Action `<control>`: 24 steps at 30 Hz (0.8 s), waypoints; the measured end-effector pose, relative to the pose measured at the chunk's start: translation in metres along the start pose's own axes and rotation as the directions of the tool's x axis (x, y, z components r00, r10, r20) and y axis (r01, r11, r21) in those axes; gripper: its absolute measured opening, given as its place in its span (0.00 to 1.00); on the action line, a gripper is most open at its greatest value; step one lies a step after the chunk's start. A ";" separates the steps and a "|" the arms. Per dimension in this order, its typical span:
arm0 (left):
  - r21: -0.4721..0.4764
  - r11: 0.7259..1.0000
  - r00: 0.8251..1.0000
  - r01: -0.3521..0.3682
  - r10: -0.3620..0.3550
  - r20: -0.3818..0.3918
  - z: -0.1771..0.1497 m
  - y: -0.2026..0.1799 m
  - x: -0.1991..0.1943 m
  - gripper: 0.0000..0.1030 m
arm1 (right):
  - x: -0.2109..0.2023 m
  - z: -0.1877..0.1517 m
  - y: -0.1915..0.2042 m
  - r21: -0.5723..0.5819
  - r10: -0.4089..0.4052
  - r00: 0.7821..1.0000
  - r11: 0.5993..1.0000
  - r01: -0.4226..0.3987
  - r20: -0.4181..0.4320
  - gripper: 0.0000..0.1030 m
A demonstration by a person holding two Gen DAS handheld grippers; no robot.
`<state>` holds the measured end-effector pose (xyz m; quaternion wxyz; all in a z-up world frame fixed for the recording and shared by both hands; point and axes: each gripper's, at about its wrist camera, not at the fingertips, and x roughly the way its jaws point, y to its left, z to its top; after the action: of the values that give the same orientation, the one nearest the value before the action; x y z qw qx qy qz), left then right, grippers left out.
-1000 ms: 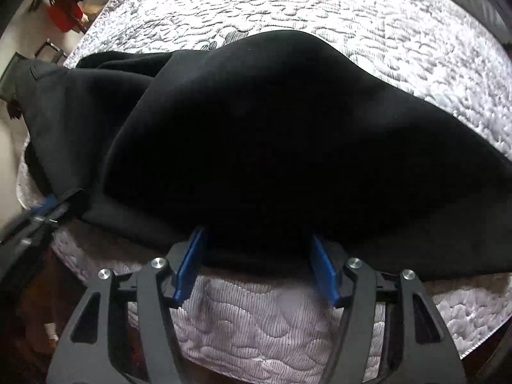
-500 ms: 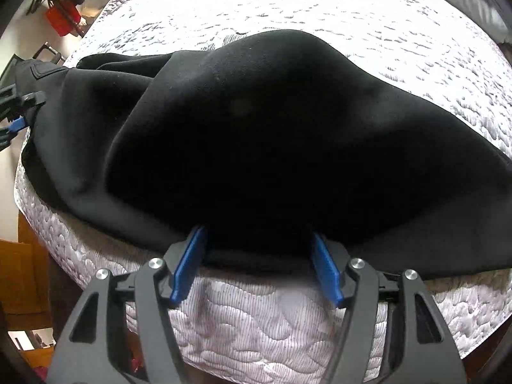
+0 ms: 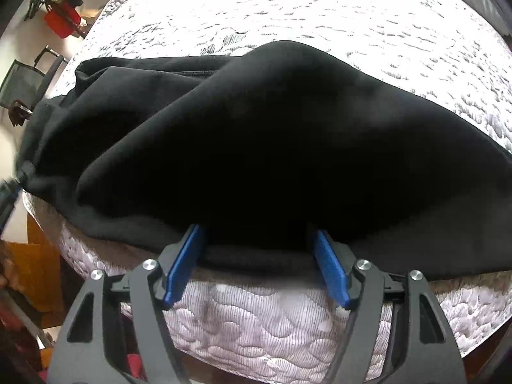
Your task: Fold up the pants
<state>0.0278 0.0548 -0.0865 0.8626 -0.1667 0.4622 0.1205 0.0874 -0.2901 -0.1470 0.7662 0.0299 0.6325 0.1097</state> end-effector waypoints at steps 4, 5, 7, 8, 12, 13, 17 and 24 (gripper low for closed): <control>-0.028 0.999 0.998 0.025 -0.027 -0.055 -0.002 0.012 0.029 0.13 | -0.002 0.001 0.001 -0.001 0.003 1.000 1.000 -0.003 0.000 0.72; -0.020 0.999 0.998 0.025 -0.026 -0.059 0.000 0.010 0.031 0.14 | -0.002 0.001 0.000 0.000 0.006 1.000 1.000 -0.006 0.002 0.73; 0.005 1.000 0.996 0.011 -0.011 -0.091 0.006 0.007 0.035 0.15 | -0.005 0.001 -0.002 0.007 0.021 1.000 1.000 -0.021 0.008 0.75; 0.016 1.000 0.995 0.006 -0.004 -0.103 0.007 0.007 0.035 0.15 | -0.007 0.000 -0.002 0.011 0.025 1.000 1.000 -0.025 0.010 0.75; 0.042 0.999 0.992 -0.014 0.020 -0.124 0.009 0.001 0.015 0.18 | -0.023 -0.005 -0.015 0.035 0.046 0.998 0.998 -0.048 0.034 0.77; 0.058 0.998 0.992 -0.024 0.030 -0.119 0.006 -0.004 0.006 0.18 | -0.028 -0.008 -0.021 0.047 0.047 0.998 0.998 -0.049 0.043 0.78; 0.080 0.997 0.995 -0.003 0.011 -0.102 -0.005 -0.026 -0.020 0.24 | -0.039 -0.023 -0.048 0.106 0.015 0.997 0.994 -0.023 0.074 0.78; 0.313 0.944 0.989 0.107 -0.070 -0.127 -0.026 -0.105 -0.002 0.27 | -0.024 -0.035 -0.089 0.164 -0.021 0.997 0.986 0.010 0.069 0.80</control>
<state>0.0452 -0.0513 -0.0799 0.8549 -0.0526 0.5162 -0.0045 0.0604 -0.3850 -0.1477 0.7839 0.0917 0.6121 0.0502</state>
